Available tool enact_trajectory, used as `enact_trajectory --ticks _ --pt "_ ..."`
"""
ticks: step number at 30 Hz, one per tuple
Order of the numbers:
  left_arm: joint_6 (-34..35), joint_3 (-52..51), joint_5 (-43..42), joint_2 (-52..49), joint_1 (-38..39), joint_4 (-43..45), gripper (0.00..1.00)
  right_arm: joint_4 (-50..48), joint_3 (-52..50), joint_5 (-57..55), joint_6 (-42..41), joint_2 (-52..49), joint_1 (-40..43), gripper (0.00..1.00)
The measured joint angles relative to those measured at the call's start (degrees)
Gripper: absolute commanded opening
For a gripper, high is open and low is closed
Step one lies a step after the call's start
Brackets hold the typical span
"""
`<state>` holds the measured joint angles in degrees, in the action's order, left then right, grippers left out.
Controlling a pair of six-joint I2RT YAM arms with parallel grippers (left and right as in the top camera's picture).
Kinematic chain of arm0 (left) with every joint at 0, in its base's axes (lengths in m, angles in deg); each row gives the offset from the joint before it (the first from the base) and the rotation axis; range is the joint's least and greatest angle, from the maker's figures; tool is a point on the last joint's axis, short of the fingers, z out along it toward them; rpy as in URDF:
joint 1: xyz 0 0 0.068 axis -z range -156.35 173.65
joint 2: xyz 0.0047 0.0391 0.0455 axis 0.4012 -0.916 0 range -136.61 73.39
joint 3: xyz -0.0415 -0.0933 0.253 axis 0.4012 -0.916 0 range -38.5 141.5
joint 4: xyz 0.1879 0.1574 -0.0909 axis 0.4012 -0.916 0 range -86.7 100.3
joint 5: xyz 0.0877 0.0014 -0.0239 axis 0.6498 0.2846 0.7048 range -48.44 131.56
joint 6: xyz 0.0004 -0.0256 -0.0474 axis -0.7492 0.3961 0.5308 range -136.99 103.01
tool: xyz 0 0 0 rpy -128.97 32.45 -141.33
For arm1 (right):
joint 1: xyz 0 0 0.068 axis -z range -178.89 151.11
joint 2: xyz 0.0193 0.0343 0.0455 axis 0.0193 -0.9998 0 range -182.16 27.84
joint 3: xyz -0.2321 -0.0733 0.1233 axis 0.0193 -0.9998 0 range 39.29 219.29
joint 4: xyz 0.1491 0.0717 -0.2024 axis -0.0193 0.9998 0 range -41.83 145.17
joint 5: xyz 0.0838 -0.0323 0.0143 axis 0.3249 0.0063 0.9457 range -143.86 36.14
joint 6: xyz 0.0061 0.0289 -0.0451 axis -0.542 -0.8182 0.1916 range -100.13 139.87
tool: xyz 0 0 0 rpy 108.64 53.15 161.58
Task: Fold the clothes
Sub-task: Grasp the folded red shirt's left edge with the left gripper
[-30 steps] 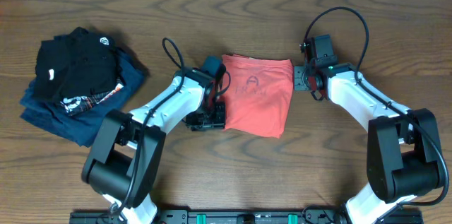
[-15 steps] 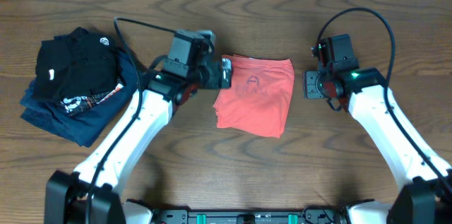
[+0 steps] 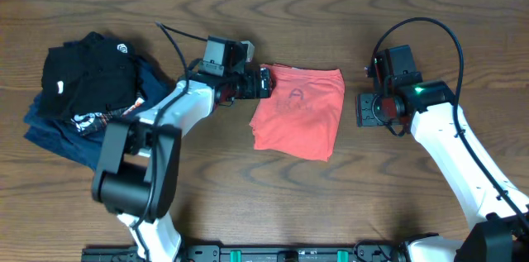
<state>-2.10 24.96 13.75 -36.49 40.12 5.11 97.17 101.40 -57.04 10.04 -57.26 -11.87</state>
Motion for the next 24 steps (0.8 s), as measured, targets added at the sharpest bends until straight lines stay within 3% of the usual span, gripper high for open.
enact_trajectory --ticks 6,8,9,11,12,14,19,24 --pt "1.38 0.20 -4.35 -3.50 1.88 5.77 0.93 0.22 0.00 0.20 0.00 0.00 0.00 0.63" --pt "2.23 0.61 -5.25 -4.63 3.30 7.48 0.83 0.81 0.00 0.20 0.00 0.00 0.00 0.63" --pt "2.82 0.87 -5.55 -5.18 4.09 8.02 0.75 0.98 0.00 0.20 0.00 0.00 0.00 0.63" --pt "3.37 1.31 -6.16 -6.25 5.68 8.74 0.47 1.14 0.00 0.20 0.00 0.00 0.00 0.63" --pt "3.45 1.53 -6.08 -6.62 6.40 8.44 0.27 1.18 0.00 0.20 0.00 0.00 0.00 0.63" --pt "3.50 1.51 -6.49 -7.58 7.65 8.57 0.12 1.27 0.00 0.22 0.00 0.00 0.00 0.63" --pt "3.21 1.49 -6.67 -7.10 8.11 7.32 0.07 1.31 0.00 0.22 0.00 0.00 0.00 0.63" --pt "2.82 -0.09 -1.20 0.68 5.66 -1.66 0.06 1.38 0.00 0.22 0.00 0.00 0.00 0.63"
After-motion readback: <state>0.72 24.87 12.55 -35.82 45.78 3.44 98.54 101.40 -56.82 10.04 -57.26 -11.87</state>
